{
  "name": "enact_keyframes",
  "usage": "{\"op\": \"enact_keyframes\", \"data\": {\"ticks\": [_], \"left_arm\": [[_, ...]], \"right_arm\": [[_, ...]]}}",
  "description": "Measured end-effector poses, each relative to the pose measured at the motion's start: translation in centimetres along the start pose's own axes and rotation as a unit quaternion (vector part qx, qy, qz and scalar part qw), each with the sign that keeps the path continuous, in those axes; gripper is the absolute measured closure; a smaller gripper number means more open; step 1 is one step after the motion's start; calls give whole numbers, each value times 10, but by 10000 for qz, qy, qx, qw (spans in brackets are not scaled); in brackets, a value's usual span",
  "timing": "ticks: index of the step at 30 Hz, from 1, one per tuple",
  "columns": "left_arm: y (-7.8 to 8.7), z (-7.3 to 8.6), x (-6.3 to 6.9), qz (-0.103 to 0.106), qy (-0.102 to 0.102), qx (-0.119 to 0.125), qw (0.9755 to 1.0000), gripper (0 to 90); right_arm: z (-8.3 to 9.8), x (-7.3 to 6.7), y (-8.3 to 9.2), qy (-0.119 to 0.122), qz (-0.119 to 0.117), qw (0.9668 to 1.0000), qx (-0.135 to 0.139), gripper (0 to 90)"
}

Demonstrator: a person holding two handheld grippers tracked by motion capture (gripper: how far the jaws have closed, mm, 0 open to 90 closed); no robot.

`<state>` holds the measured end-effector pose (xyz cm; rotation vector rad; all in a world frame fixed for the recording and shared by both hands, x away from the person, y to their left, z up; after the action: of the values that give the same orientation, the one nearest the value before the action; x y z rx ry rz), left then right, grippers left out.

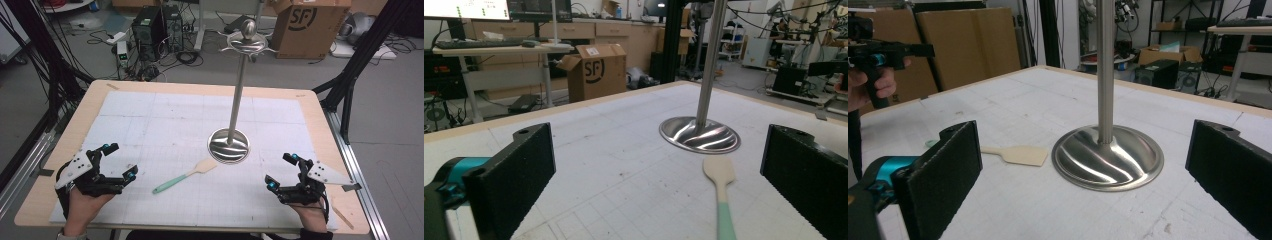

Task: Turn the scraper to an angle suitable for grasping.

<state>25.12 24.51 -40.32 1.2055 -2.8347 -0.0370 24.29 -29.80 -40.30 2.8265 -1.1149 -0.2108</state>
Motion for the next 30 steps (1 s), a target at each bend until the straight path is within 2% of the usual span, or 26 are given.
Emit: {"op": "enact_keyframes", "data": {"ticks": [7, 10, 11, 13, 15, 18, 21, 23, 26, 30], "left_arm": [[-1, 1, 1, -26, 90, 125, 9999, 17], [-2, 2, 4, 68, 60, 100, 9999, 31], [-2, 2, 4, 160, 35, 130, 9998, 91], [-1, 2, 7, 321, -15, 246, 9992, 305], [-1, 2, 10, 349, -99, 283, 9989, 392], [-3, 5, 14, 425, -248, 145, 9987, 519], [-6, 7, 19, 538, -231, -50, 9983, 636], [-7, 7, 23, 667, -253, -51, 9974, 715], [-6, 7, 27, 699, -241, -154, 9971, 885], [-11, 10, 30, 795, -149, -433, 9958, 898]], "right_arm": [[0, 0, -1, 15, -36, 10000, -15, 3], [1, 1, -1, -16, -66, 10000, 16, 3], [1, 2, -1, -26, -57, 10000, 9, 3], [2, 3, -2, -6, -55, 10000, 4, 3], [2, 3, -1, -11, -51, 10000, -2, 3], [2, 3, -1, -32, -42, 10000, 12, 3], [2, 2, -1, -40, -42, 10000, -7, 3], [2, 2, -2, -37, -35, 10000, -29, 3], [2, 1, -3, -34, -46, 10000, -71, 3], [2, 2, -3, -40, -31, 10000, -53, 3]]}}
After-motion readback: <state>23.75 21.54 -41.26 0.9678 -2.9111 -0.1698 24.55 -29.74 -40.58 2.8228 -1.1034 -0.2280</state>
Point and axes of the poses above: each handheld gripper's, and its own axes: y roughly backward along the jaws, z roughly out of its underside, x roughly to its right, the point moved 1 cm from there along -y, roughly forward along the jaws
